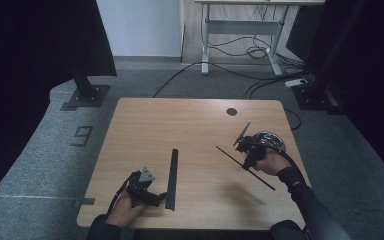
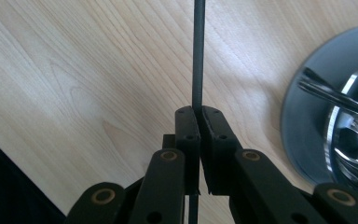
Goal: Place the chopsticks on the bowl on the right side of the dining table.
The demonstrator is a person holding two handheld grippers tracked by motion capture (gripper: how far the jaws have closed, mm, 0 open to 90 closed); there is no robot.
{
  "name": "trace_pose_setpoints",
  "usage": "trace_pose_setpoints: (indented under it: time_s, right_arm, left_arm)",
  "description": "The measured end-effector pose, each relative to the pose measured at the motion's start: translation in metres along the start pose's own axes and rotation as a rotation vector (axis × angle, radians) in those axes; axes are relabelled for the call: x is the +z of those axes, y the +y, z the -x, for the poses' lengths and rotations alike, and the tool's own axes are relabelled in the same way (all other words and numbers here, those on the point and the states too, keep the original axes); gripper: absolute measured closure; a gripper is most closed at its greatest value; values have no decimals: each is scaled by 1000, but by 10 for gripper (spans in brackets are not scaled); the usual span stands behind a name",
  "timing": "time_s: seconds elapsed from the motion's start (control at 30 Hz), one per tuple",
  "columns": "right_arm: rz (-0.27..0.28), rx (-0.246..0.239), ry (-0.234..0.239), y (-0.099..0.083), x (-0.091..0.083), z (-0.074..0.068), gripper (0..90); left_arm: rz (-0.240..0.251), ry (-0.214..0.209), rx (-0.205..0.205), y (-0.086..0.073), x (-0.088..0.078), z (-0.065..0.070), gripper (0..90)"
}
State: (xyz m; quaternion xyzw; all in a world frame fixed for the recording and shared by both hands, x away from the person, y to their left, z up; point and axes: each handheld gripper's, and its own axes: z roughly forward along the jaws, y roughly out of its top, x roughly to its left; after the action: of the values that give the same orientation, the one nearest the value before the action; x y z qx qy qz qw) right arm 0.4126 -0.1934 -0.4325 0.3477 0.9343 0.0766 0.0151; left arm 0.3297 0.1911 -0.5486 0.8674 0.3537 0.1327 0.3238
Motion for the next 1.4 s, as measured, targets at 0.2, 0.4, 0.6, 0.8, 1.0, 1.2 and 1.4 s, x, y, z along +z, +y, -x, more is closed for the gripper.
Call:
trace_pose_setpoints:
  time_s: [0.2,0.4,0.6,0.8,1.0,1.2,1.4]
  right_arm:
    - [3,23,-17,-1,-17,8,864]
    - [19,41,-47,-2,-32,21,864]
    - [10,66,-94,-1,-34,35,864]
    - [-7,102,-106,-3,-19,52,864]
    - [-24,126,-124,-2,-2,66,864]
    - [-23,148,-125,2,9,76,864]
    - [-31,158,-127,1,17,86,863]
  left_arm:
    - [0,0,-1,0,0,0,0]
    - [1,0,0,0,0,0,0]
    - [1,0,-1,0,0,0,0]
    - [0,-1,0,0,0,0,0]
    - [-1,-1,0,0,0,0,0]
    - [-1,-1,0,0,0,0,0]
    - [-2,-1,1,0,0,0,0]
